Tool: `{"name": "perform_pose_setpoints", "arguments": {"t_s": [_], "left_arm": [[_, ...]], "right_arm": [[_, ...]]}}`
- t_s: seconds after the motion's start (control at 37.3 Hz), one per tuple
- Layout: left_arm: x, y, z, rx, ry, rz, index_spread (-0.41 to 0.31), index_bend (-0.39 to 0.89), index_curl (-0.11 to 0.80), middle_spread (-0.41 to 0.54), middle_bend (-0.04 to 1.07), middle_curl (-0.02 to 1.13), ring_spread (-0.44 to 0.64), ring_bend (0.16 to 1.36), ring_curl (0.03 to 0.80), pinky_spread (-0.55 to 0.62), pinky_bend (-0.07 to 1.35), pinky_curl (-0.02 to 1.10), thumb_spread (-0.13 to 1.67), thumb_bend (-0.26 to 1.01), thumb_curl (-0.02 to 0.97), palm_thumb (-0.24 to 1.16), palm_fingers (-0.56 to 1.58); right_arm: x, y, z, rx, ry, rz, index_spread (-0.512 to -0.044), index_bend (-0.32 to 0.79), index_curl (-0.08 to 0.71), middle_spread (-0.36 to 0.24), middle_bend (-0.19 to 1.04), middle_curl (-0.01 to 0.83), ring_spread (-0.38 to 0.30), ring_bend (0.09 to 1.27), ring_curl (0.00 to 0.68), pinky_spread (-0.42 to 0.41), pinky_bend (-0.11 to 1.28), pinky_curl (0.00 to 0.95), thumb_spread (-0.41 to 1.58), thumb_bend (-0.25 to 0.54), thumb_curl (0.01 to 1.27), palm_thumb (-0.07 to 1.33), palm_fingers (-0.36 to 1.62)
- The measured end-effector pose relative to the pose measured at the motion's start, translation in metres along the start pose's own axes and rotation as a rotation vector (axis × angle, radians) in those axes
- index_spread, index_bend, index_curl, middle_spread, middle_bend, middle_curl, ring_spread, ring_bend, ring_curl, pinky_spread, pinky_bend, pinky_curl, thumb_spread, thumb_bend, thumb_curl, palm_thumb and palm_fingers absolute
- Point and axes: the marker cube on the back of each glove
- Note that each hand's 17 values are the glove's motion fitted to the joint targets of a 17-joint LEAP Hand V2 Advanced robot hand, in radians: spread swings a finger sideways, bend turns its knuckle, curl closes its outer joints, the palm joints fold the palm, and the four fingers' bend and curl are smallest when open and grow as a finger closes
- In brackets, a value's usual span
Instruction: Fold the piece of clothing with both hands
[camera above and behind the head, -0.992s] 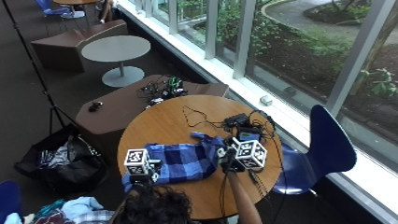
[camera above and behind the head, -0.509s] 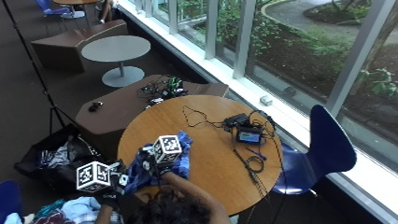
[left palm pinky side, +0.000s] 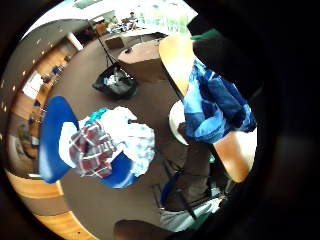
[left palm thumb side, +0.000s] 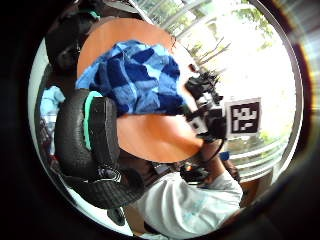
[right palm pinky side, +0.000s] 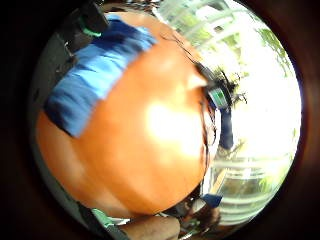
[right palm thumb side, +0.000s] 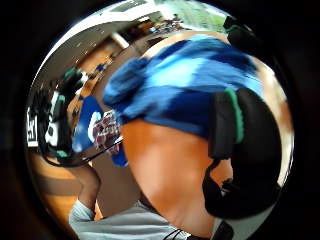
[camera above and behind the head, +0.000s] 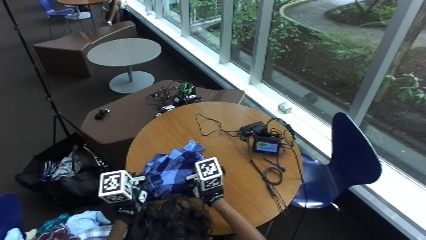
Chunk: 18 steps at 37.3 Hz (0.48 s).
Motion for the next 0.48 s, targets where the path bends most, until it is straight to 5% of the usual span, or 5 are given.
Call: {"name": "perform_pose_setpoints", "arguments": {"t_s": [0.19, 0.48], "left_arm": [[0.059, -0.007, 0.002, -0.003, -0.217, 0.12, -0.151, 0.14, 0.322, -0.124, 0.17, 0.41, -0.02, 0.52, 0.354, 0.29, 0.24, 0.38, 1.42, 0.01, 0.261, 0.29, 0.59], [0.088, -0.004, 0.004, -0.067, -0.218, 0.17, -0.145, 0.13, 0.316, -0.114, 0.17, 0.39, -0.01, 0.54, 0.356, 0.28, 0.26, 0.39, 1.38, -0.01, 0.264, 0.26, 0.57]], "right_arm": [[0.067, 0.049, -0.032, -0.205, -0.048, 0.168, -0.348, 0.22, 0.337, -0.112, 0.19, 0.386, -0.052, 0.16, 0.32, 0.11, 0.34, 0.395, 1.37, -0.031, 0.41, 0.65, 0.26], [0.076, 0.055, -0.039, -0.139, -0.032, 0.226, -0.382, 0.18, 0.336, -0.101, 0.19, 0.371, -0.012, 0.17, 0.273, 0.209, 0.27, 0.337, 1.47, -0.021, 0.34, 0.46, 0.15]]}}
